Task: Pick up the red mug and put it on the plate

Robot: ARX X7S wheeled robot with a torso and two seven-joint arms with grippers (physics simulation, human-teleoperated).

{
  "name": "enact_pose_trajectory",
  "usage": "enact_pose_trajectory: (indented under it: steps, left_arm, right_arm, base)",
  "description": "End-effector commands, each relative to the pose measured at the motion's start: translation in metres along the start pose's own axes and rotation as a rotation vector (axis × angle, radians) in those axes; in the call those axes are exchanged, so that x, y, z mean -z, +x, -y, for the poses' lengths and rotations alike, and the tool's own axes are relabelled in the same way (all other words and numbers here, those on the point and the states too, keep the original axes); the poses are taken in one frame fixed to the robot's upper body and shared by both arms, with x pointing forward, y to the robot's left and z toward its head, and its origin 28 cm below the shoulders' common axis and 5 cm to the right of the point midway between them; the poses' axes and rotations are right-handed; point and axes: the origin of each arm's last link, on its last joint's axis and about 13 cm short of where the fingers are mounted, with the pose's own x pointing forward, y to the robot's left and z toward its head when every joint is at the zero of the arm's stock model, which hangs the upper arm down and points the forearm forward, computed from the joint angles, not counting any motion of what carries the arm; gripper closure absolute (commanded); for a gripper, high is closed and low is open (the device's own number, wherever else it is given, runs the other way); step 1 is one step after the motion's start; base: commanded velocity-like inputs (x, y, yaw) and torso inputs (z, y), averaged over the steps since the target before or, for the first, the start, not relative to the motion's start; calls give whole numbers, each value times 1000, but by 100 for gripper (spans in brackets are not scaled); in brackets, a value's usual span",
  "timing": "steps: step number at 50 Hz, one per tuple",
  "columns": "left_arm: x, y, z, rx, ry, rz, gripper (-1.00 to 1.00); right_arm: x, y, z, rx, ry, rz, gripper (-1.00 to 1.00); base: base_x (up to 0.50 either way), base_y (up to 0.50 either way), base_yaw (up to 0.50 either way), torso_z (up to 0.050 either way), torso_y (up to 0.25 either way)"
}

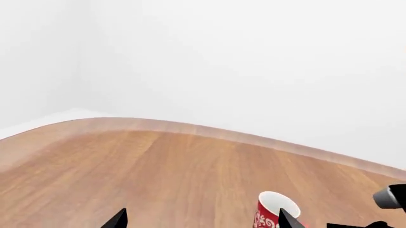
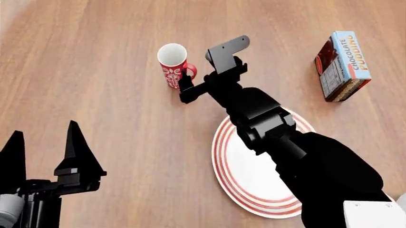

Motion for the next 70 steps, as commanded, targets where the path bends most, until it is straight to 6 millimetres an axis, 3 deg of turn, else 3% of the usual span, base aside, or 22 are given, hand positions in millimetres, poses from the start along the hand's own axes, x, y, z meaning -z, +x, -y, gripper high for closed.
enact_pose_trajectory:
  steps: [1, 11, 12, 41, 51, 70]
  left_arm:
    - [-1, 0, 0, -7, 1, -10, -100]
    - [-2, -2, -1, -10, -2, -12, -100]
    - [-2, -3, -1, -9, -3, -12, -100]
    - [-4, -3, 0, 0, -6, -8, -100]
    - [-3, -3, 1, -2, -5, -12, -100]
    - [1, -2, 2, 7, 3, -22, -100]
  right_arm:
    - [8, -2, -2, -11, -5, -51, -100]
    - [12, -2, -6, -31, -13, -58, -100]
    - [11, -2, -6, -29, -10, -49, 100]
    - [15, -3, 0, -42, 41, 30, 100]
    - [7, -2, 5, -44, 99, 111, 100]
    - [-35, -61, 3, 1, 14, 124, 100]
  base:
    - [0, 0, 0, 0, 0]
    - [0, 0, 0, 0, 0]
    - [0, 0, 0, 0, 0]
    - [0, 0, 0, 0, 0]
    - [0, 0, 0, 0, 0]
    - [0, 0, 0, 0, 0]
